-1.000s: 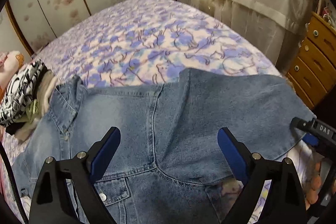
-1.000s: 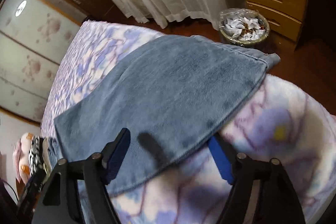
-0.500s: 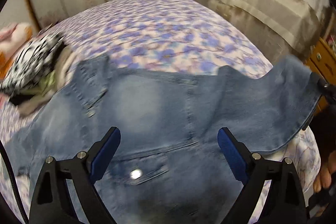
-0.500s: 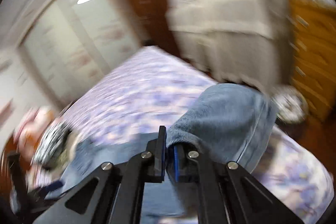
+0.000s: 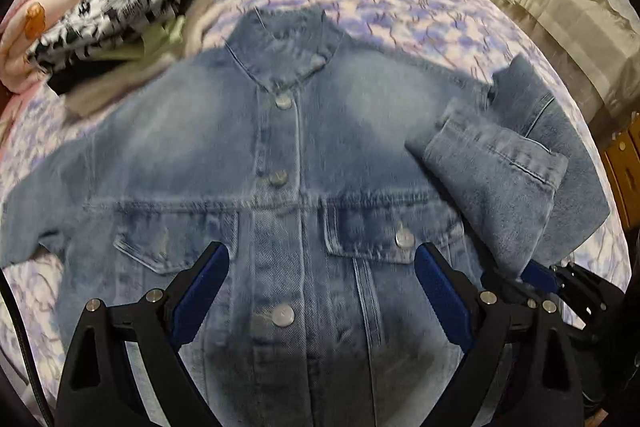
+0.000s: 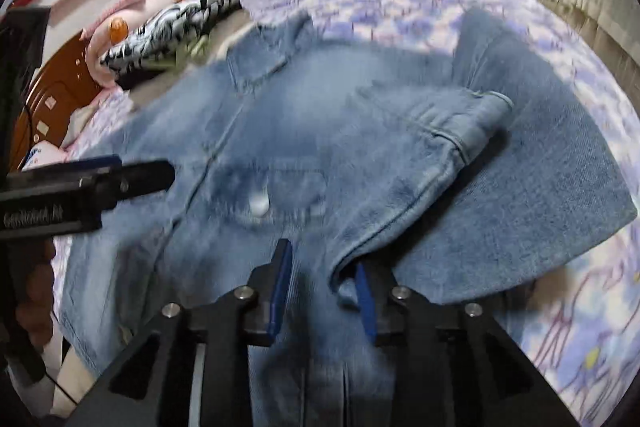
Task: Fold large clothes
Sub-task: 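Fold the held sleeve across the jacket body with the right tool, then release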
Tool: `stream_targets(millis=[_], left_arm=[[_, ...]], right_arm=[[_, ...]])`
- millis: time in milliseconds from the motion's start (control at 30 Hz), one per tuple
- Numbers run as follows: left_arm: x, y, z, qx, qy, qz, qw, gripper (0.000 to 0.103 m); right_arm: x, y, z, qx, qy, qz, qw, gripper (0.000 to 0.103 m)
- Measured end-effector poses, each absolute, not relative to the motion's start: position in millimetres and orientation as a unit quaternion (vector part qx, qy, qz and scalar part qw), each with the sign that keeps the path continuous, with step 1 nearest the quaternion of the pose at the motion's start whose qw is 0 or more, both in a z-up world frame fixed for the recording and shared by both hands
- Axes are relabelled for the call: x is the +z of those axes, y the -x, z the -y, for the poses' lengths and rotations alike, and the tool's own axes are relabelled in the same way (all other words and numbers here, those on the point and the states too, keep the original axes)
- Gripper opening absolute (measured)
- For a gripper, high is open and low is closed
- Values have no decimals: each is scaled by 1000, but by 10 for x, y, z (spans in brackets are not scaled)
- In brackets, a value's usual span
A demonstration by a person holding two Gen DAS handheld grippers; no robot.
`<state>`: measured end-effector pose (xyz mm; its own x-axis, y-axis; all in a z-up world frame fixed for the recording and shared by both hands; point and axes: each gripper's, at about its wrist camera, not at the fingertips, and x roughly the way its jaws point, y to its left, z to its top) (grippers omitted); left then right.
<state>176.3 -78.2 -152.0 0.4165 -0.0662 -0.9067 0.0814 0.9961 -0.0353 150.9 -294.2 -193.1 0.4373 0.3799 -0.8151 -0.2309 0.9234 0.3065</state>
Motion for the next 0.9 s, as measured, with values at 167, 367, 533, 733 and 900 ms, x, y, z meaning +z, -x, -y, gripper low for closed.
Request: stream_targets(millis=[167, 367, 533, 733, 900], left_arm=[[-1604, -1708, 951, -77, -9, -542, 837, 93], [-1611, -1667, 1446, -125, -43, -536, 834, 93], [-1643, -1739, 1904, -143, -58, -538, 828, 93], [-1714, -1861, 2315, -136, -76, -547, 823, 93], [-1844, -1933, 2541, -110, -119, -553, 817, 93]], right_arm=[[-1897, -1223, 3154, 197, -113, -493, 840, 37], [-1664, -1001, 3541, 146, -149, -468, 858, 38], [-1638, -915, 3736, 108, -172, -457, 866, 38], [-1722, -857, 3778, 102, -179, -469, 859, 38], [-1843, -821, 3771, 96, -186, -486, 848, 38]])
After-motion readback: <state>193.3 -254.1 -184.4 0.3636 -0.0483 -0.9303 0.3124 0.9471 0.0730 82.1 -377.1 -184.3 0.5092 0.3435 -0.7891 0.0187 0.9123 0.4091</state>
